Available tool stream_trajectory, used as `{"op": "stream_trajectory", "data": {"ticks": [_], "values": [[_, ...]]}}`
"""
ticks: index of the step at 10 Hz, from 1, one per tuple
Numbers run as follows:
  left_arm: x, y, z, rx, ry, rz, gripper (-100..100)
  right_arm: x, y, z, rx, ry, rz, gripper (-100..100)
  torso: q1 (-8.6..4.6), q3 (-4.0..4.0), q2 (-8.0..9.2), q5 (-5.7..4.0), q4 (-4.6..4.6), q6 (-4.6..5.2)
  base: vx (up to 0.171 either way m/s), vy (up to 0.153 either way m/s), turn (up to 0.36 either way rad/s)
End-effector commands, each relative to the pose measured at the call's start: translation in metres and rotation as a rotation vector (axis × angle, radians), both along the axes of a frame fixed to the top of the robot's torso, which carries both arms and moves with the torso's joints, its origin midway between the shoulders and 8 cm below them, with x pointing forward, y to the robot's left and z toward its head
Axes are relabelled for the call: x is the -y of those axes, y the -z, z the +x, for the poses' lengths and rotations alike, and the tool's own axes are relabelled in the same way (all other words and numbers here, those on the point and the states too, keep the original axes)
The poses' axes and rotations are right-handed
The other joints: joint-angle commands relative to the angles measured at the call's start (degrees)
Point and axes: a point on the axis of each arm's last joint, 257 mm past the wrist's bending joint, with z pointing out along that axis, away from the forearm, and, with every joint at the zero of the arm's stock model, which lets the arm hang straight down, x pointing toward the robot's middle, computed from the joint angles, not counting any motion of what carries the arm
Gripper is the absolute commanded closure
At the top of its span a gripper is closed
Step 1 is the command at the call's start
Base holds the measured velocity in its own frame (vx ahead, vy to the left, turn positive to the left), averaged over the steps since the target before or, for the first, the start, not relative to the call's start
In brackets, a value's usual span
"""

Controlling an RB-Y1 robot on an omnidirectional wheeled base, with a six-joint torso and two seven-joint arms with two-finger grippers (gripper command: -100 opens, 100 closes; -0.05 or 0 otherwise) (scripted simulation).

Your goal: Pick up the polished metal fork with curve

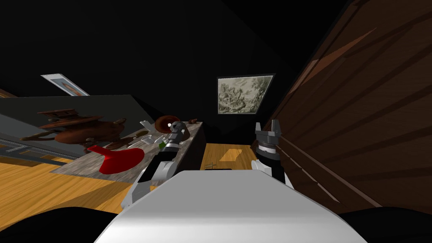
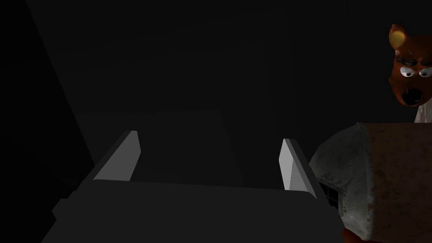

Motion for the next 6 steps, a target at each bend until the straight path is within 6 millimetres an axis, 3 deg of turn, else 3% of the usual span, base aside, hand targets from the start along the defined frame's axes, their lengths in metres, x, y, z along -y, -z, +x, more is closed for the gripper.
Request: {"op": "stream_trajectory", "data": {"ticks": [1,6], "values": [[-0.002,0.007,0.002,-0.033,-0.004,0.001,-100,0.0,0.0,0.0,0.0,0.0,0.0,0,0.0,0.0,0.0,0.0,0.0,0.0,0.004,-0.009,0.006],[-0.013,0.03,0.005,-0.156,-0.021,0.029,-100,0.0,0.0,0.0,0.0,0.0,0.0,0,-0.01,-0.01,-0.02,0.0,0.0,0.0,0.013,-0.017,-0.026]]}}
